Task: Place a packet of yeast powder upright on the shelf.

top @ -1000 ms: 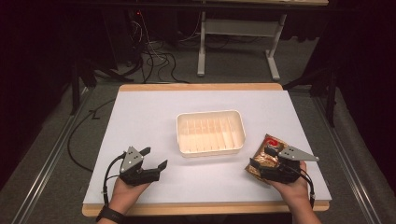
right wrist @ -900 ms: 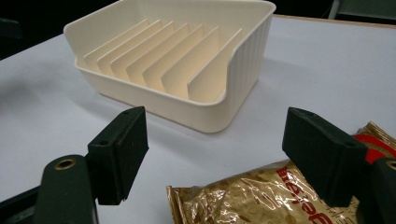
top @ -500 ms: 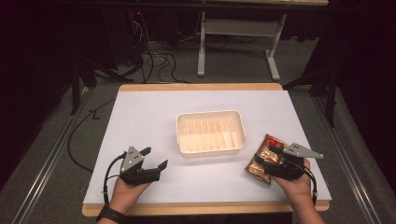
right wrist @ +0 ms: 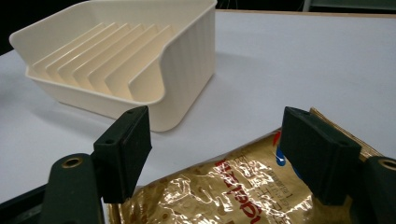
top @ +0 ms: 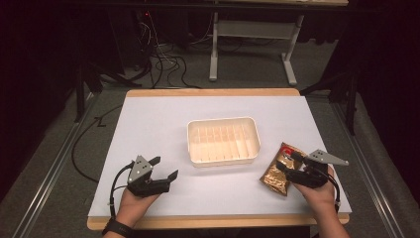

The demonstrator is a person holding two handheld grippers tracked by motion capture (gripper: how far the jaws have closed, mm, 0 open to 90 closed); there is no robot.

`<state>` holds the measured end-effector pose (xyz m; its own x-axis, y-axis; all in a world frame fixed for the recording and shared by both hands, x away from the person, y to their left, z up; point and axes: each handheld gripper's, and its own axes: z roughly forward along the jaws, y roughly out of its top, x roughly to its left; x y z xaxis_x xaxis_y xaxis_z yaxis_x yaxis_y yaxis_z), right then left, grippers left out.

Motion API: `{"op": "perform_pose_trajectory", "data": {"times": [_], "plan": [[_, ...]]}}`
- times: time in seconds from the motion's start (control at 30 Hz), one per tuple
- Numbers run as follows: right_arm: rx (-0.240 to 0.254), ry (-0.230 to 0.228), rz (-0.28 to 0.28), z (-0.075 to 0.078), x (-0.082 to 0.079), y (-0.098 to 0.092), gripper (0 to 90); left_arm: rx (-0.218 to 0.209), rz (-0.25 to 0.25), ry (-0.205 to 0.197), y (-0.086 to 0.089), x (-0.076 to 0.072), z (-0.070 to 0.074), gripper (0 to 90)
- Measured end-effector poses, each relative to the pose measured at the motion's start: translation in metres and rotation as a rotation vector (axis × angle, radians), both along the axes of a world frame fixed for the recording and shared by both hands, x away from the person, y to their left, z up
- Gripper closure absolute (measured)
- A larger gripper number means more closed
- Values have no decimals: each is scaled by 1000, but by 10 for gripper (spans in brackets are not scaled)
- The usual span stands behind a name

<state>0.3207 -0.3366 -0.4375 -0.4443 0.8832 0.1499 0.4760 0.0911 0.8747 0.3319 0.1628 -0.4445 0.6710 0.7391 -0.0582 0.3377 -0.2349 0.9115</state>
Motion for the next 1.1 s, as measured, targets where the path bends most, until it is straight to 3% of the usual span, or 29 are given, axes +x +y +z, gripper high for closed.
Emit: {"op": "perform_pose_trajectory", "data": {"times": [0.4, 0.7, 1.1], "plan": [[32, 37, -43, -3, 7, -18, 269, 3, -9, 1, -1, 0, 0, 203], [67, 79, -111, -9, 14, -37, 259, 4, -12, 2, -1, 0, 0, 204], [157, 129, -189, -19, 27, -64, 270, 5, -17, 6, -3, 0, -1, 204]]}}
